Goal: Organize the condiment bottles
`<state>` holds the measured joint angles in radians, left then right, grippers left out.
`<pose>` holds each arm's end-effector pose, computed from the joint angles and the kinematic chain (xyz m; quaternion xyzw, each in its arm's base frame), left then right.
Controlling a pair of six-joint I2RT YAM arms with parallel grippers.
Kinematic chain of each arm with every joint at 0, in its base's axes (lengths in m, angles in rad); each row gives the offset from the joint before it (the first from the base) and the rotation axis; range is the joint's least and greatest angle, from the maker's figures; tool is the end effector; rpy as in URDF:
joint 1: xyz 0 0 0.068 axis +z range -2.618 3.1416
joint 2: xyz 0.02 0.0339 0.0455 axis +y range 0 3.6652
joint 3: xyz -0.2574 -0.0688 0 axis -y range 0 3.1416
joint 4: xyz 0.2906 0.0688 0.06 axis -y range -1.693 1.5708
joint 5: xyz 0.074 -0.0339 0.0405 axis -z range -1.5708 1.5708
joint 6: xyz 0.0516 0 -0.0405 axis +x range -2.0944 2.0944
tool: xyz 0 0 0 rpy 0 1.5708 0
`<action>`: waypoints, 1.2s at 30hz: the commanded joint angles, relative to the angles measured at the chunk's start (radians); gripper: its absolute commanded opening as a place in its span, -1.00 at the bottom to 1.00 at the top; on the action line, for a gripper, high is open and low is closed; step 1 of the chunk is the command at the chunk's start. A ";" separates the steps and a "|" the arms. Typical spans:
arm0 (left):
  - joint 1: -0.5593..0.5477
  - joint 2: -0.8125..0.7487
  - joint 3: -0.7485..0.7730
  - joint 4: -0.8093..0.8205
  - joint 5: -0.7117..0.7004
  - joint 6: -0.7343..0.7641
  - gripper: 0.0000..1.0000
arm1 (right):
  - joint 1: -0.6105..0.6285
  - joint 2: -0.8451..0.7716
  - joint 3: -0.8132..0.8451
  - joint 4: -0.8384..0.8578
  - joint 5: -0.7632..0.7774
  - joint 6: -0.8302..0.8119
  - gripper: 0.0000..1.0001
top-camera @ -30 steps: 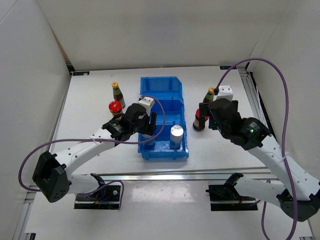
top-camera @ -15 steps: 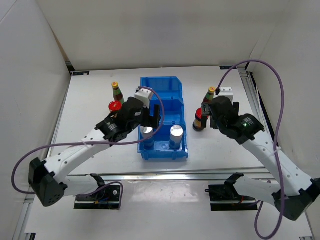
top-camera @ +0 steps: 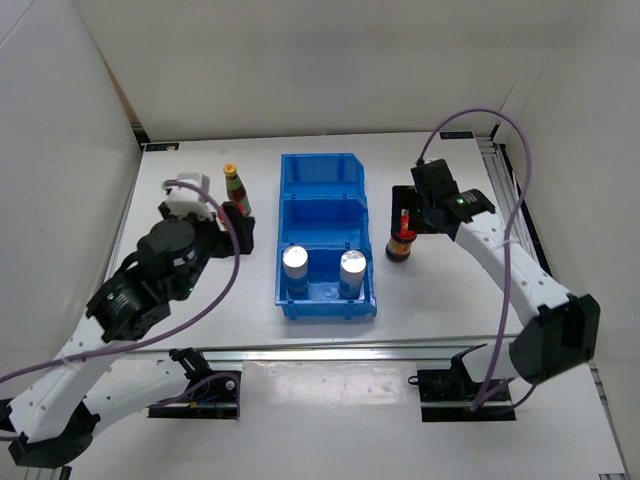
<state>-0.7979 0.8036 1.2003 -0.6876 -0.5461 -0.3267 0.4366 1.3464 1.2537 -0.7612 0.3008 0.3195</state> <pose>0.1584 -0.1240 0.4325 0.0237 0.7887 -0.1236 0.6018 0.3133 0.1293 0.3044 -0.0017 0.9274 -0.0024 0.3742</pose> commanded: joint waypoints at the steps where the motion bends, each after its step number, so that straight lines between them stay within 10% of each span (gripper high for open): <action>1: -0.003 -0.082 0.042 -0.185 -0.069 -0.086 0.99 | -0.006 0.066 0.087 0.043 -0.077 -0.042 1.00; 15: -0.003 -0.127 0.200 -0.516 -0.043 -0.250 0.99 | -0.015 0.164 0.055 0.031 -0.043 -0.033 1.00; 36: -0.003 -0.146 0.156 -0.441 -0.164 -0.160 0.99 | -0.015 0.261 0.033 0.091 -0.017 -0.022 0.93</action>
<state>-0.7979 0.6544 1.3766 -1.1603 -0.6529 -0.5209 0.4255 1.5963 1.2930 -0.6991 0.2630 0.2989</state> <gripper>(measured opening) 0.985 0.973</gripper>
